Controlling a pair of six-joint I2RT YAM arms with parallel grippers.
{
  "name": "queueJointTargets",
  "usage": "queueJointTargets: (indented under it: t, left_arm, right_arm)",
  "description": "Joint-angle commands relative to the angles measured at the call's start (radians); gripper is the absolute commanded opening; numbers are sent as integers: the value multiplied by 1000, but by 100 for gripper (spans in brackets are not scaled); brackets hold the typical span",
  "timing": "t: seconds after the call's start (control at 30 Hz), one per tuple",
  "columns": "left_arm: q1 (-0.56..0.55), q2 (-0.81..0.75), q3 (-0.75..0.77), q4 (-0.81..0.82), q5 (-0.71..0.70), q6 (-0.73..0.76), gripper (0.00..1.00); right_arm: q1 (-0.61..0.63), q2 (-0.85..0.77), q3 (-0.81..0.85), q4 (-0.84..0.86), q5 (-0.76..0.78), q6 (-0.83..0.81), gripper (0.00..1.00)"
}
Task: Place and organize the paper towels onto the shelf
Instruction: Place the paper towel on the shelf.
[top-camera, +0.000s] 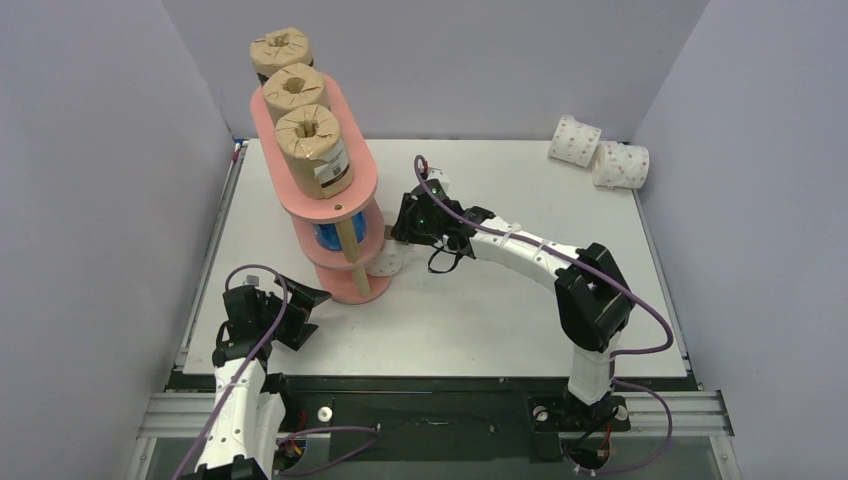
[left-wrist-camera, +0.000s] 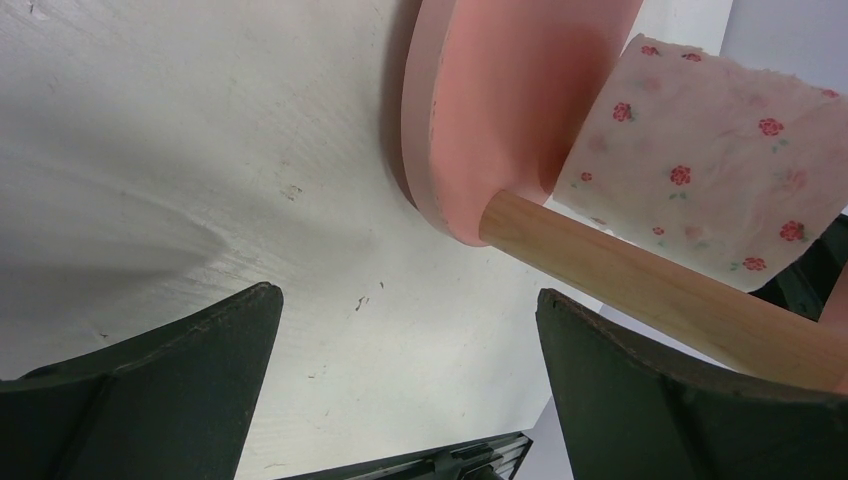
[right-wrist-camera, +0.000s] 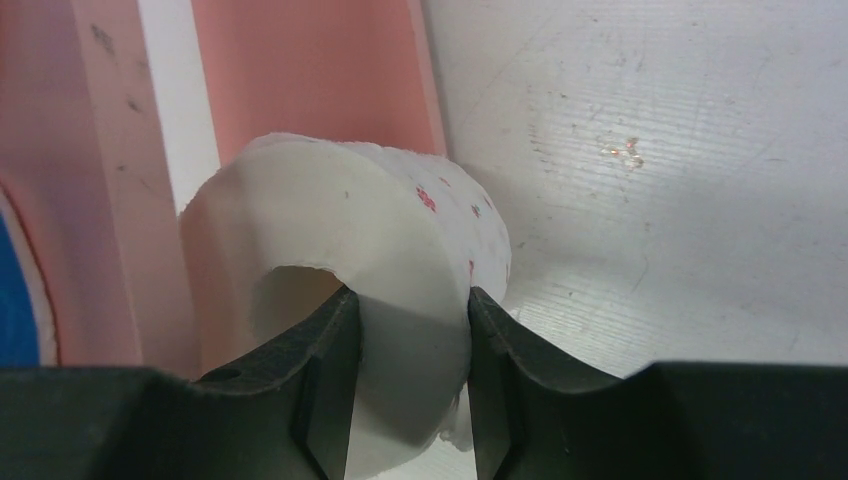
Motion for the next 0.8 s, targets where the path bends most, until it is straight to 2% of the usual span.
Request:
queueJointTargets:
  t: [0.0, 0.17, 0.3, 0.47, 0.63, 0.77]
  left_arm:
    - [7, -8, 15, 5, 6, 8, 100]
    - [6, -8, 12, 11, 5, 6, 100]
    - [6, -8, 11, 11, 7, 5, 100]
    - [7, -9, 9, 11, 5, 6, 100]
    - [6, -7, 10, 14, 6, 5, 100]
    - [6, -8, 8, 15, 8, 2, 100]
  right_arm:
    - [29, 10, 65, 104, -30, 36, 26]
    - [46, 23, 70, 118, -41, 48, 28]
    - [52, 27, 68, 120, -44, 51, 33]
    - [52, 23, 61, 121, -44, 55, 42]
    - [51, -4, 42, 123, -43, 50, 55]
    - [53, -19, 29, 128, -49, 49, 61]
